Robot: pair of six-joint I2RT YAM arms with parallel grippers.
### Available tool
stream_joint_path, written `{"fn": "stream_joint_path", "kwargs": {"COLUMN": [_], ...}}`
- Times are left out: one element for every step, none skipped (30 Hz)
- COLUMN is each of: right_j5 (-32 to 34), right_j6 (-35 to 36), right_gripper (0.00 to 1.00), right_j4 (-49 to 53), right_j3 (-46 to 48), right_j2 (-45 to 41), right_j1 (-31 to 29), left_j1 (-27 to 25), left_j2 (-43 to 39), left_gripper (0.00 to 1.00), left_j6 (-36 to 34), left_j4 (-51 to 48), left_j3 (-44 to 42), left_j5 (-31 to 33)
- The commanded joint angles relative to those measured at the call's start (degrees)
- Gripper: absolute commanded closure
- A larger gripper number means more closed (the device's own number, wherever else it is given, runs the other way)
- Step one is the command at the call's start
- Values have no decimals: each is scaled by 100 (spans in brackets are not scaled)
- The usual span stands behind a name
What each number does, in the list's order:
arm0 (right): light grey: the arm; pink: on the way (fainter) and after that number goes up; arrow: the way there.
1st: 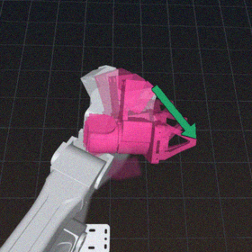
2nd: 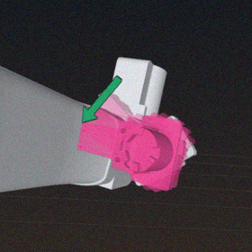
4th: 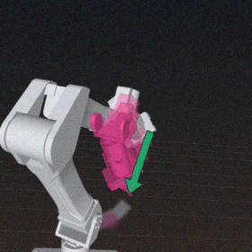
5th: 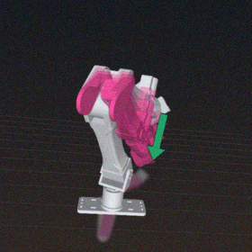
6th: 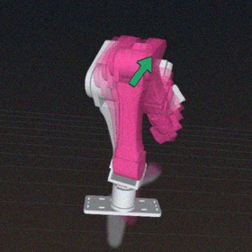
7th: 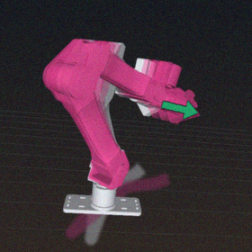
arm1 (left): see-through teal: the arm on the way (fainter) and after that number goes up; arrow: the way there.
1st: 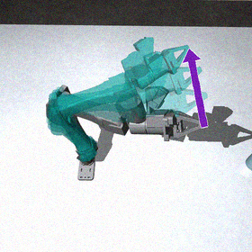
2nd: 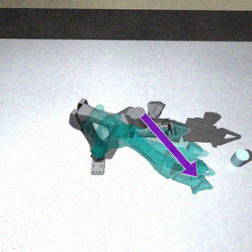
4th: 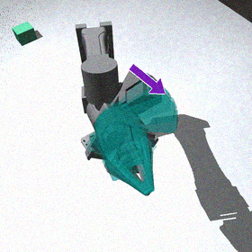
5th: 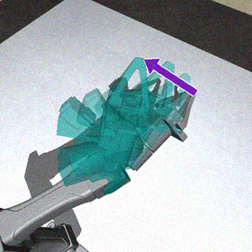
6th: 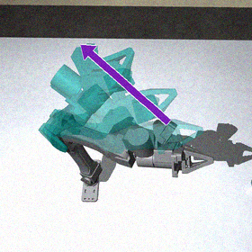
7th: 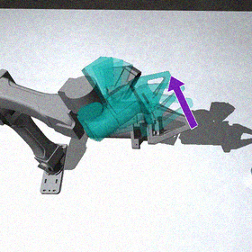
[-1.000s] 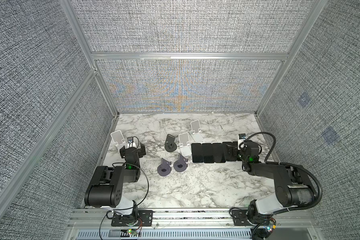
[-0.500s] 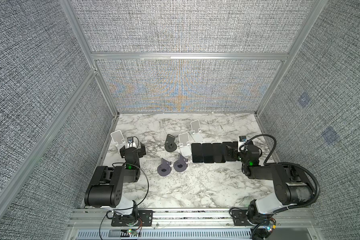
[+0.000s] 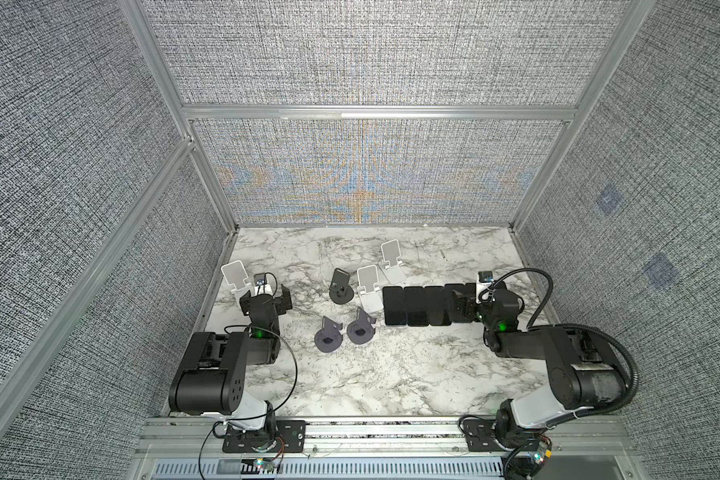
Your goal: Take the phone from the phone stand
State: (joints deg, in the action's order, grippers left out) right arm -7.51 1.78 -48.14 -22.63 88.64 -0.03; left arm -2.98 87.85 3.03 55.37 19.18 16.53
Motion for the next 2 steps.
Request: {"fn": "stream_joint_path", "kwargs": {"right_j5": [100, 134], "right_j6": [-2, -11], "right_gripper": [1, 1], "right_j4": [-136, -202], "right_j3": [-2, 31], "right_j2": [-20, -23], "right_j1": [-12, -20], "left_j1": [9, 11], "left_j2": [-7, -9], "left_gripper": [1, 1], "left_j6": [-15, -13], "left_j4": [66, 61], "left_j3": [9, 10], "left_j5": [-10, -18]}}
